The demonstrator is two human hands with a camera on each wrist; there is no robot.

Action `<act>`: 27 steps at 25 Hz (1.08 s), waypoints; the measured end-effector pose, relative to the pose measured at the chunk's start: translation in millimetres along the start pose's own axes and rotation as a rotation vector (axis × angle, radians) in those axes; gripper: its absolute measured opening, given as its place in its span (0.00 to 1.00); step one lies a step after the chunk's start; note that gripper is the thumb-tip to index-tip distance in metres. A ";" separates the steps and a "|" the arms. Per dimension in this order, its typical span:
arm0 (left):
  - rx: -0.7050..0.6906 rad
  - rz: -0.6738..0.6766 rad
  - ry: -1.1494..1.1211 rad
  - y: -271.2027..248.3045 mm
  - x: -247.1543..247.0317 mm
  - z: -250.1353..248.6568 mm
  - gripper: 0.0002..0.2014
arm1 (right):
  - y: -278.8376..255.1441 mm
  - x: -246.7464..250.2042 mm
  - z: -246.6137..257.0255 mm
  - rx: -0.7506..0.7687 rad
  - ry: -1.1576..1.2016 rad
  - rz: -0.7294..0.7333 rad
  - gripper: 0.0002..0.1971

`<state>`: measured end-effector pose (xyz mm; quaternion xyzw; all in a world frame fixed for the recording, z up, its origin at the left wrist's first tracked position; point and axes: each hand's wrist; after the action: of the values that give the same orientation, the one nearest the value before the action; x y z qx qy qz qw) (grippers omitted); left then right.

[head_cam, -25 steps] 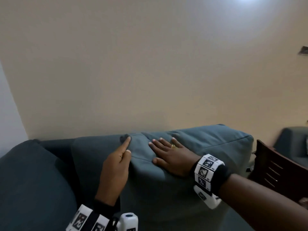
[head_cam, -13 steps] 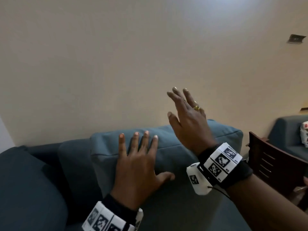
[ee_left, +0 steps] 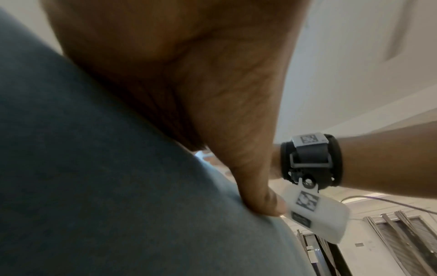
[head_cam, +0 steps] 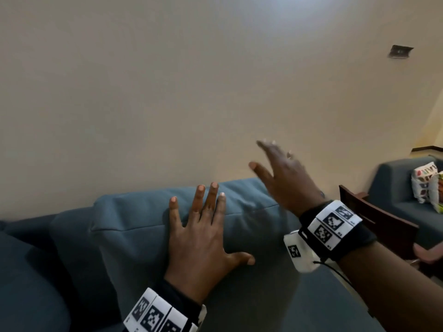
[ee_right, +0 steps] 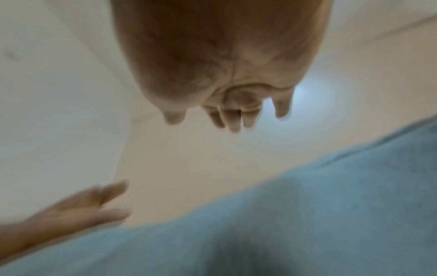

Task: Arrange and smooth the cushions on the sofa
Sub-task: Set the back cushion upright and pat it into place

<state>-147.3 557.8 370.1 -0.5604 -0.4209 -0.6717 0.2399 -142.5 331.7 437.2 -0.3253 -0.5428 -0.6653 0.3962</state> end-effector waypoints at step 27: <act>0.198 -0.075 -0.021 -42.2 4.8 81.5 0.50 | -21.5 -16.5 2.2 0.265 -0.220 0.356 0.53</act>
<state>-137.1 649.0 363.5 -0.5249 -0.5084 -0.6295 0.2640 -153.6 338.8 413.3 -0.4312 -0.5993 -0.4689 0.4848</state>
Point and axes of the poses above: each hand's wrist, its own y-axis towards the middle knuckle, its own x-axis out of the back of the hand, z = x × y, and after that the axes turned 4 degrees about -y, right-handed
